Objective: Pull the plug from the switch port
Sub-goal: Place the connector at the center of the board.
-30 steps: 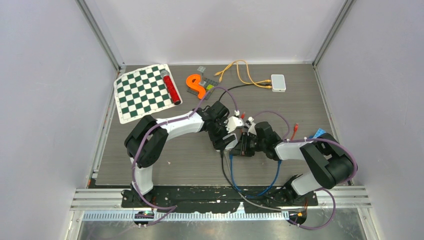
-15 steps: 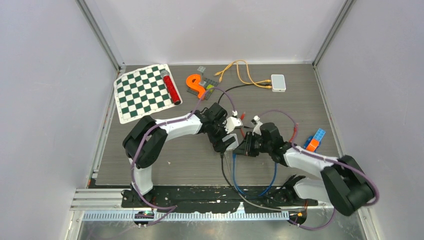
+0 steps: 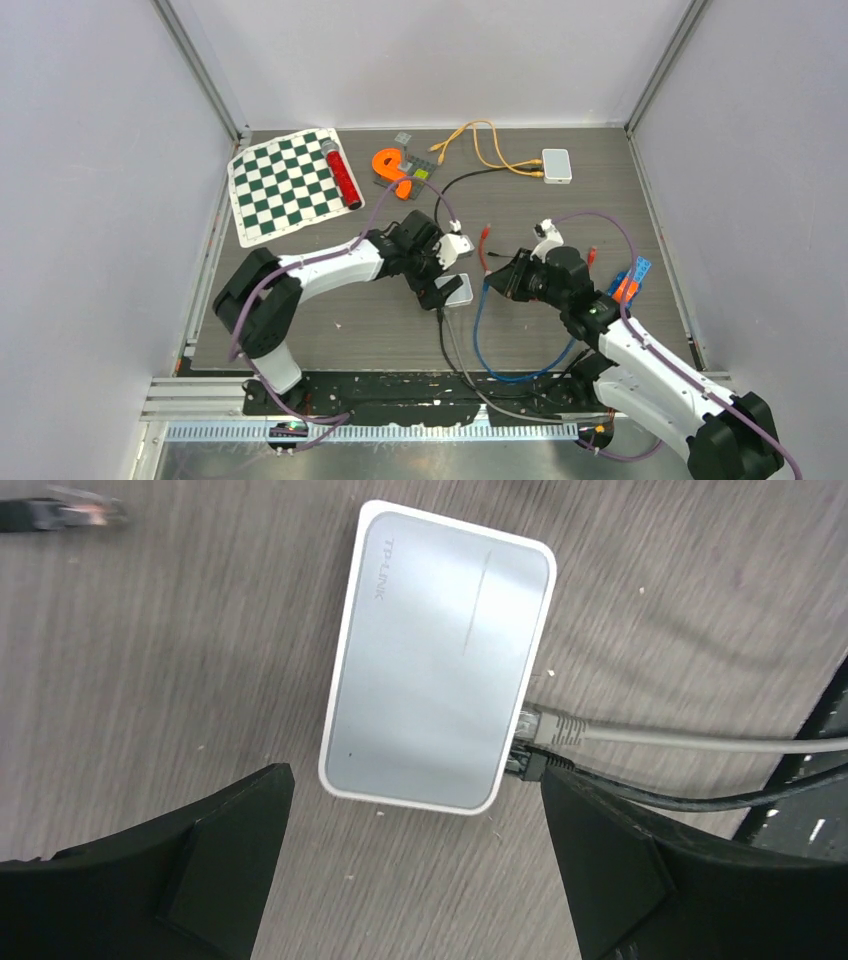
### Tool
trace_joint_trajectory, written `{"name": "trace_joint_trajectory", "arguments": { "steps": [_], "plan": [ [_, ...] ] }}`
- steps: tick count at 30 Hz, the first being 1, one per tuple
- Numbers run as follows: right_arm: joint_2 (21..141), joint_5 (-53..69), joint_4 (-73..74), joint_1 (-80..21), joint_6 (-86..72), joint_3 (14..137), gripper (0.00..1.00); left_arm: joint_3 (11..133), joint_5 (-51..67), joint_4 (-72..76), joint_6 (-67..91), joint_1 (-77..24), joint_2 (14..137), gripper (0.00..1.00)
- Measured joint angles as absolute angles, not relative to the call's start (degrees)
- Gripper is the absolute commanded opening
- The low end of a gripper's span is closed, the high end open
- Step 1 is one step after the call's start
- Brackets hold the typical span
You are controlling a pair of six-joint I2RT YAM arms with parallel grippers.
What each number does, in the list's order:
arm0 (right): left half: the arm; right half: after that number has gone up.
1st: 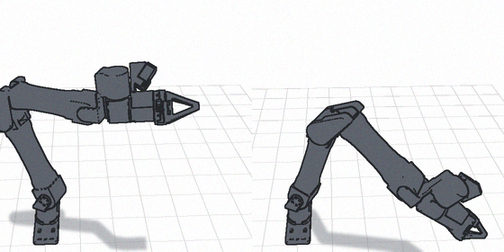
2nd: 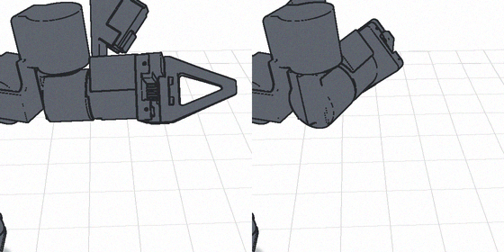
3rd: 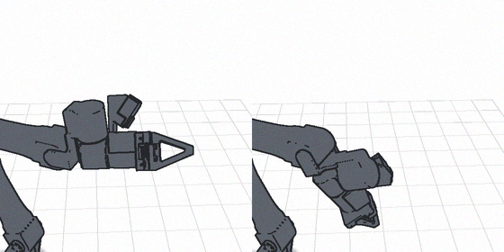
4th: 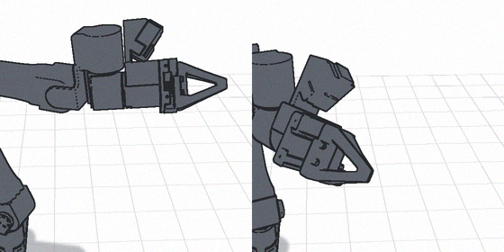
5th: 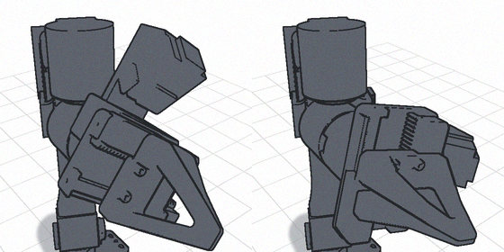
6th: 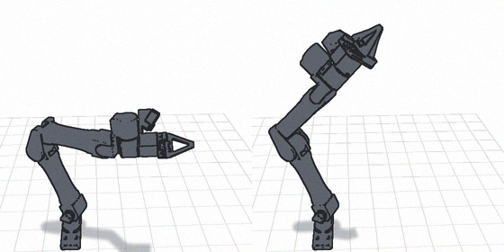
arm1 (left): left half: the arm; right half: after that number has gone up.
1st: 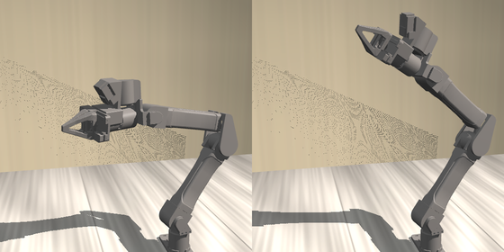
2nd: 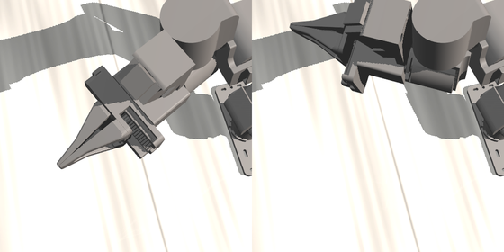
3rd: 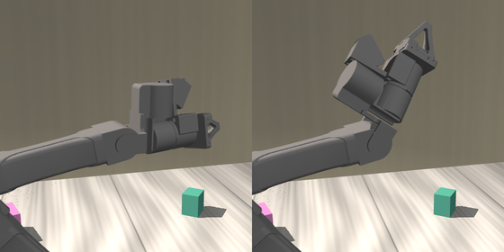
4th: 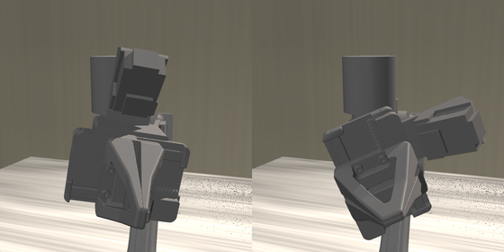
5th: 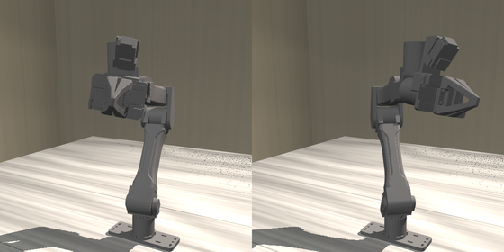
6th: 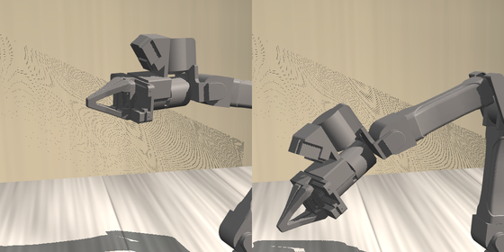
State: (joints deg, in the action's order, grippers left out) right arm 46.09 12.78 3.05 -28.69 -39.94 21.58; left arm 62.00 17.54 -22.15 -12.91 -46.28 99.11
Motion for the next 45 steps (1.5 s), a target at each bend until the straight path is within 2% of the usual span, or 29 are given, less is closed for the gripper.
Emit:
{"name": "trace_joint_trajectory", "arguments": {
  "steps": [9,14,21,31,37,39,40,45],
  "plan": [
    [45.6,6.0,10.3,-28.3,-34.1,32.6,0.05,58.8,15.1,-15.0,-7.7,-45.9,88.0,0.99],
    [47.8,0.6,12.9,-27.9,-29.4,40.8,0.05,53.1,12.4,-10.3,-4.4,-44.2,82.4,0.99],
    [62.2,-3.8,14.6,-23.9,-26.8,51.4,0.05,46.3,8.3,-8.2,-1.5,-42.3,74.7,0.99],
    [86.6,4.8,16.1,-14.1,-26.0,58.4,0.07,39.5,5.8,-5.8,2.7,-42.3,68.9,0.99],
    [92.9,8.1,16.8,-13.7,-26.0,63.4,0.20,38.3,5.1,-5.8,3.1,-42.3,68.1,0.99],
    [94.5,8.8,16.8,-13.7,-26.0,65.5,0.35,38.3,5.1,-5.7,3.1,-42.3,68.0,0.99],
    [95.1,9.1,16.8,-13.7,-26.1,66.4,0.37,38.3,5.1,-5.8,3.2,-42.3,68.0,0.99],
    [95.8,10.3,17.0,-13.3,-26.0,68.4,0.61,38.3,5.2,-5.3,3.2,-42.3,68.7,0.99]
  ]
}}
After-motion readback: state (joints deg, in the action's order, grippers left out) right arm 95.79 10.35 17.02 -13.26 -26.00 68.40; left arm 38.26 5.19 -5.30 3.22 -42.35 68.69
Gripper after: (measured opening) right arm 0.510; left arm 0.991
